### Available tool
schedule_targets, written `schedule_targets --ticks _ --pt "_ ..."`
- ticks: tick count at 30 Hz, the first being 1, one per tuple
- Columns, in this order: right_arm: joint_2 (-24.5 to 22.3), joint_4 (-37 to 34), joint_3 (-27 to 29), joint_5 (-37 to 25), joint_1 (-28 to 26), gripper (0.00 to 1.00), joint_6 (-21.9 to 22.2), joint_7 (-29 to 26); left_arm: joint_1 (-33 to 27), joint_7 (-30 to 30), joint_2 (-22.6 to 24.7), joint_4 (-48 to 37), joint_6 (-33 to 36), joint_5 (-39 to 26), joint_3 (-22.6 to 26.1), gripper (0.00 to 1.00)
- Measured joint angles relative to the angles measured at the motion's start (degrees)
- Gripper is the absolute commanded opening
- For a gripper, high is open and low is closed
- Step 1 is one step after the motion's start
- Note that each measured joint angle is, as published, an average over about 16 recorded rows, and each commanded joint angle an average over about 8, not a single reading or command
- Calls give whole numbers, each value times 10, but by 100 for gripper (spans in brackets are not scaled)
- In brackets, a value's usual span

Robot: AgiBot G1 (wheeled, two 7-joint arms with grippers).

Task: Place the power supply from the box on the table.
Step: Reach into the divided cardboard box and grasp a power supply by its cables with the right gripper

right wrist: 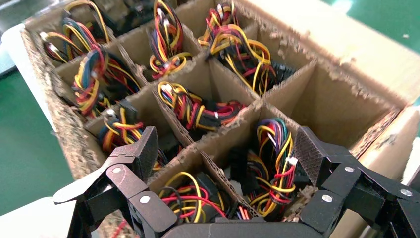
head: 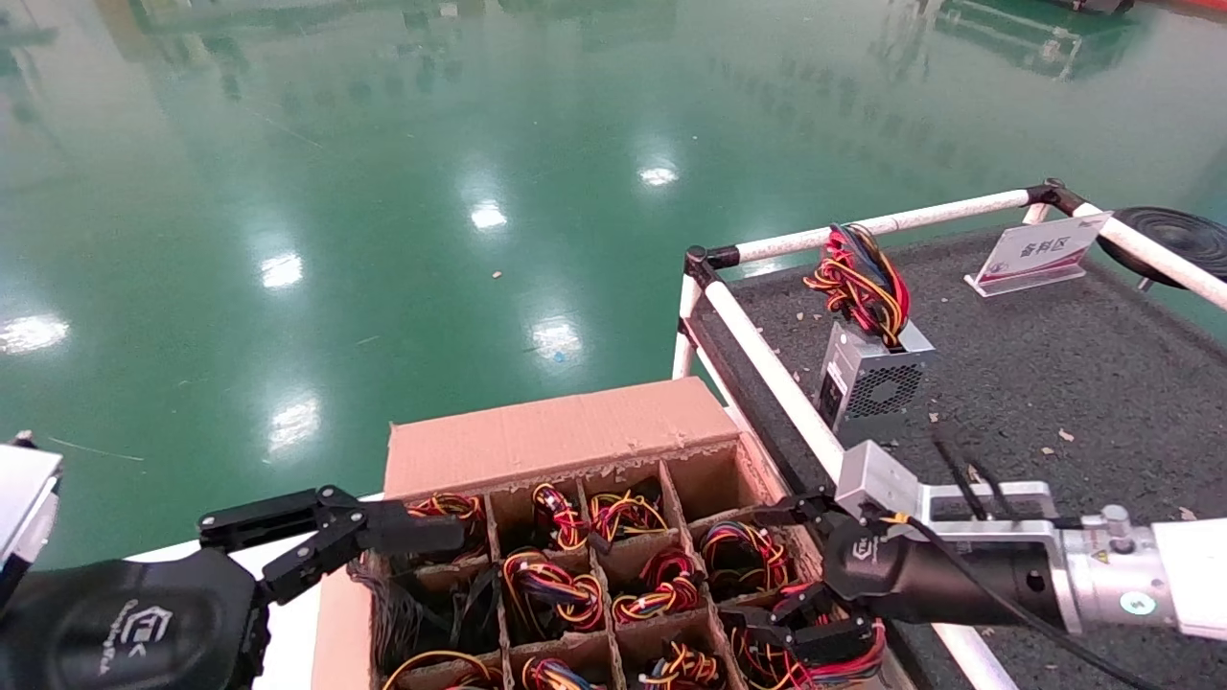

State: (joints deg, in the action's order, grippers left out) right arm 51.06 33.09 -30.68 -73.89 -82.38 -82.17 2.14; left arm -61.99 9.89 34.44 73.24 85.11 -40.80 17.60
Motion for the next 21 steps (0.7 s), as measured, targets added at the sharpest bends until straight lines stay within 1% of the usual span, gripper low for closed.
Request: schedule_targets --ticks 1,6,7,8,9,21 --pt "5 -11 -2 -3 -5 86 0 5 0 0 0 0 0 0 0 100" --pt "28 -62 -7 -14 -26 24 5 28 0 0 0 0 0 0 0 100" --pt "32 -72 -8 -15 -30 12 6 32 0 0 0 0 0 0 0 100" --pt "35 -80 -9 -17 -33 2 7 36 0 0 0 0 0 0 0 100" --pt "39 -89 -10 -18 -36 0 8 39 0 0 0 0 0 0 0 100" --pt "67 -173 -18 -33 -65 0 16 81 0 0 0 0 0 0 0 100"
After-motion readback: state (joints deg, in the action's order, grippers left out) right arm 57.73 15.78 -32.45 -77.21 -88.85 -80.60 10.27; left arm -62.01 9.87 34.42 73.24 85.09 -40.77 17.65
